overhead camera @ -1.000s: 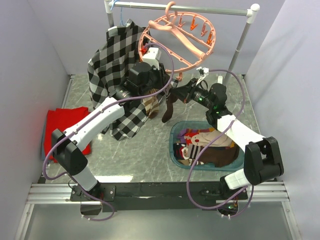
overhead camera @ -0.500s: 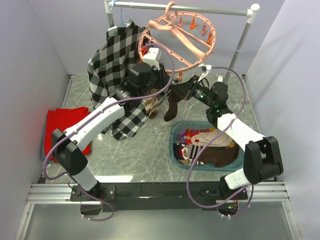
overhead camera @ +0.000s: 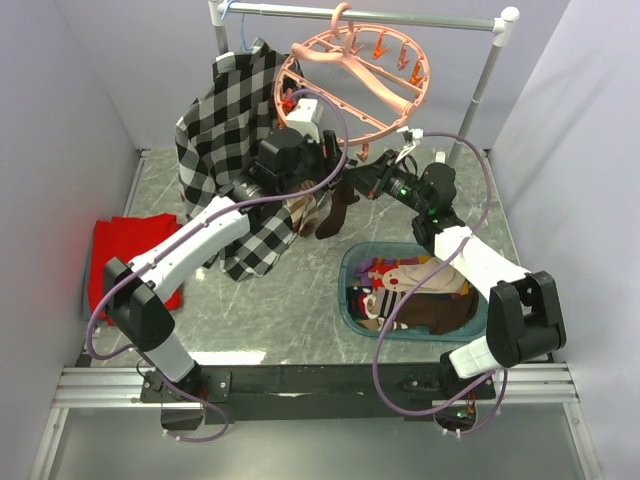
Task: Clip the socks to the hanger
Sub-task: Clamp the sock onto the hanger, then open the clamp at the hanger.
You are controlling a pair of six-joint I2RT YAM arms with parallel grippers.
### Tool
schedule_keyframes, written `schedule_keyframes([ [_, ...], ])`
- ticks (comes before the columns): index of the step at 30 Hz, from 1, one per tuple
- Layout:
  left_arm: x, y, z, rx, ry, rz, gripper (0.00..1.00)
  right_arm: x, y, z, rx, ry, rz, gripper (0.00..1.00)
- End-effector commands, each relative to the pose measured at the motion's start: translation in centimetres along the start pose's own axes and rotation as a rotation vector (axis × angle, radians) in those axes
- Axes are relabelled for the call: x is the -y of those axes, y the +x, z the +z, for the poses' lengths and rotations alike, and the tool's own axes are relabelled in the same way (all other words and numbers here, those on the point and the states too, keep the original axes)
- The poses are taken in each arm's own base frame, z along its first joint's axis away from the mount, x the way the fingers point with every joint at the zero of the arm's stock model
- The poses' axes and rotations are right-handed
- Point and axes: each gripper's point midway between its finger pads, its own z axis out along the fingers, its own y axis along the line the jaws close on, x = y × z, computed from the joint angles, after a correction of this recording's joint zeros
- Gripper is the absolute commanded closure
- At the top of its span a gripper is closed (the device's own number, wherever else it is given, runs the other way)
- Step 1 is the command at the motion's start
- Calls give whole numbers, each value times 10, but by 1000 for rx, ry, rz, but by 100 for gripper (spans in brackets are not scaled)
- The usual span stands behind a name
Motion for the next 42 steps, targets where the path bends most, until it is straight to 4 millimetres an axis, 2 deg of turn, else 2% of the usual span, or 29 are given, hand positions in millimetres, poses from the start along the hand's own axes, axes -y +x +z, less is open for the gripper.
schedule_keyframes([
  [1, 4, -18, -8, 48, -1, -36, 39, -15, -27, -2, 46, -7, -86, 96],
  [2, 2, -19, -8, 52, -15, -45, 44, -13, -27, -3, 40, 4, -121, 92],
  [3, 0, -18, -7, 48, -23, -46, 46, -17, -31, -6, 44, 15, -145, 81],
  [4, -1, -17, -6, 48, -30, -47, 48, -12, -25, -9, 17, 41, -141, 75],
  [6, -5, -19, -6, 59, -49, -48, 56, -14, -27, -17, 11, 63, -210, 62],
  [8, -9, -19, -5, 63, -70, -49, 61, -9, -24, -25, -18, 100, -255, 56],
  [13, -15, -18, -4, 50, -91, -52, 64, 4, -43, -50, -17, 157, -338, 39],
  [15, -15, -20, -6, 53, -86, -53, 65, 7, -50, -52, -26, 136, -351, 35],
  [16, -13, -20, -7, 52, -81, -51, 65, 13, -56, -55, -30, 132, -356, 34],
  [17, -14, -20, -7, 51, -82, -51, 66, 3, -59, -52, -47, 69, -369, 33],
  [19, -13, -21, -9, 52, -80, -50, 66, 8, -58, -46, -74, 26, -386, 30],
  [20, -14, -20, -9, 48, -83, -46, 66, 3, -63, -43, -78, -9, -408, 30],
  [21, -15, -22, -10, 52, -85, -42, 65, 9, -61, -40, -87, -13, -410, 28],
  [26, -17, -22, -12, 46, -95, -36, 65, 11, -76, -26, -54, -73, -465, 24],
  [29, -18, -24, -15, 48, -96, -34, 65, 20, -73, -16, -55, -102, -446, 23],
  [34, -19, -26, -22, 47, -103, -24, 64, 5, -77, -7, -21, -232, -409, 23],
  [35, -21, -26, -21, 45, -107, -24, 64, 9, -73, -6, -21, -240, -393, 24],
  [38, -21, -28, -26, 47, -106, -22, 64, 3, -70, -4, -9, -288, -367, 28],
  [41, -22, -31, -28, 49, -109, -16, 61, -8, -68, -5, 4, -328, -367, 38],
  [42, -22, -34, -28, 53, -109, -15, 61, -10, -67, -6, 6, -329, -365, 46],
])
